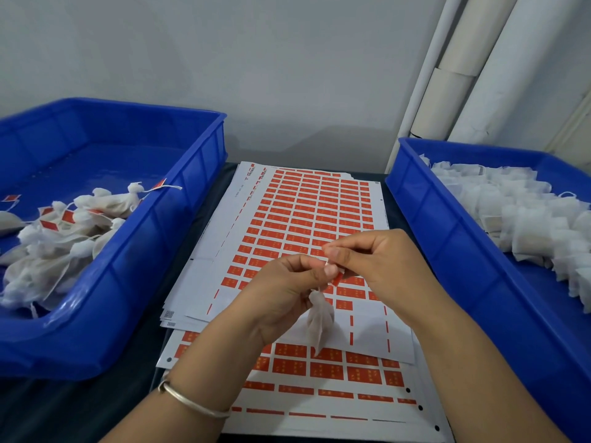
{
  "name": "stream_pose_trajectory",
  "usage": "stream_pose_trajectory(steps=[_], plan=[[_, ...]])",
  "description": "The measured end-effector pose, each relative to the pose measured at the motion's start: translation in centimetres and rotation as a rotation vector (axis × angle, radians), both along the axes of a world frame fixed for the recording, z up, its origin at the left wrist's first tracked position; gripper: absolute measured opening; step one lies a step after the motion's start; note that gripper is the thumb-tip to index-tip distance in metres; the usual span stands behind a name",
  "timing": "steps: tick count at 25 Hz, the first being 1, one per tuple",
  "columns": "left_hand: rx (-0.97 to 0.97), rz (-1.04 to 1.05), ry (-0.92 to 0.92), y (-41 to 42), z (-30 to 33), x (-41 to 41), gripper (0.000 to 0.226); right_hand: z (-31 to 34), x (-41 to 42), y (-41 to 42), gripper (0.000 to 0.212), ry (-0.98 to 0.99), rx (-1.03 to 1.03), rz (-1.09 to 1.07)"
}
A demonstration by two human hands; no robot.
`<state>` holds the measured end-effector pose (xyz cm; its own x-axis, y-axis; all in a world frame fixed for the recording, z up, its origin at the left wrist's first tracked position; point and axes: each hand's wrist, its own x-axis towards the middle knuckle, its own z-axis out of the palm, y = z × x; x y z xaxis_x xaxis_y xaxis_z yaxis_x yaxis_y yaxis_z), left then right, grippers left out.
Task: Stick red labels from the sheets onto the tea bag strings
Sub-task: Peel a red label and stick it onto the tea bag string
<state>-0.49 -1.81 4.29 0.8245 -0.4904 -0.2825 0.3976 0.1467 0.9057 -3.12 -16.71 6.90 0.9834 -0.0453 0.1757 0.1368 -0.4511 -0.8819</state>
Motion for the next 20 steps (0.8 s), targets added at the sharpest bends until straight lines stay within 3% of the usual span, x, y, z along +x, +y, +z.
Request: stream_pose_trajectory(steps=[4, 7, 11, 13, 17, 20], plan=[[0.021, 0.04, -0.026, 0.1, -0.2, 0.0, 0.009, -0.3, -0.2, -0.1, 0.021, 0.013, 0.093, 0.008], [-0.009, 0.067, 0.004, 0.4, -0.4, 0.2, 0.012, -0.5, -0.4, -0.3, 0.039, 0.046, 0.13, 0.064], [-0.083, 0.031, 0.016, 0.8, -0.4, 0.3, 0.008, -1.1, -0.3, -0.2, 0.031, 0.028, 0.167, -0.018], [0.005, 0.048, -0.045, 1.2, -0.3, 0.5, 0.014, -1.2, -0.3, -0.1, 0.028, 0.037, 0.166, -0.035], [0.382, 0.152, -0.294, 1.2, 1.7, 0.5, 0.009, -0.9, -0.4, 0.2, 0.028, 0.042, 0.179, -0.056], [0.383, 0.321, -0.377, 1.9, 4.1, 0.7, 0.012, -0.9, -0.3, 0.2, 0.032, 0.051, 0.197, -0.136]])
